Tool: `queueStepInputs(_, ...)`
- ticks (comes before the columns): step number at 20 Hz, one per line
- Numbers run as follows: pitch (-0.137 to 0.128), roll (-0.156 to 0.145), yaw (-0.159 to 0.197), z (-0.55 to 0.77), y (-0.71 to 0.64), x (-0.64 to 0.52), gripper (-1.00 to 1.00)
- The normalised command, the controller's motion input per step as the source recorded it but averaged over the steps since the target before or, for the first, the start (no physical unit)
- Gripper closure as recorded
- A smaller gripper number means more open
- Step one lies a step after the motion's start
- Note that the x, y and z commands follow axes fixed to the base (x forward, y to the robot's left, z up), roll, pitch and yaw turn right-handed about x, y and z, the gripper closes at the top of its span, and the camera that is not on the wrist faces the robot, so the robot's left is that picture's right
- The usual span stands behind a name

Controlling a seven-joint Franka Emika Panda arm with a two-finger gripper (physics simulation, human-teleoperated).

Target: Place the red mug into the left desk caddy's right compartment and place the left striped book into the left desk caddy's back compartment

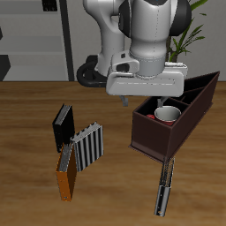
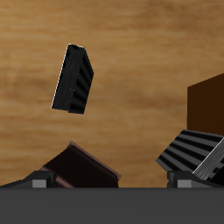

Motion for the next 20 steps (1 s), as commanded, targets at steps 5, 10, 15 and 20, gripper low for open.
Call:
queueStepInputs(5, -0.02, 0.01, -0.008, 0.01, 0.2, 0.27, -1.0)
queueStepInputs(10, -0.008, 0.016, 0.009, -0.01, 0.26, 0.2, -1.0)
queueStepInputs(15, -0.005, 0.027, 0.025, -0.01, 0.36, 0.28, -1.0)
queueStepInputs(20, -0.032, 0.027, 0.035, 0.04, 0.17, 0.16, -1.0)
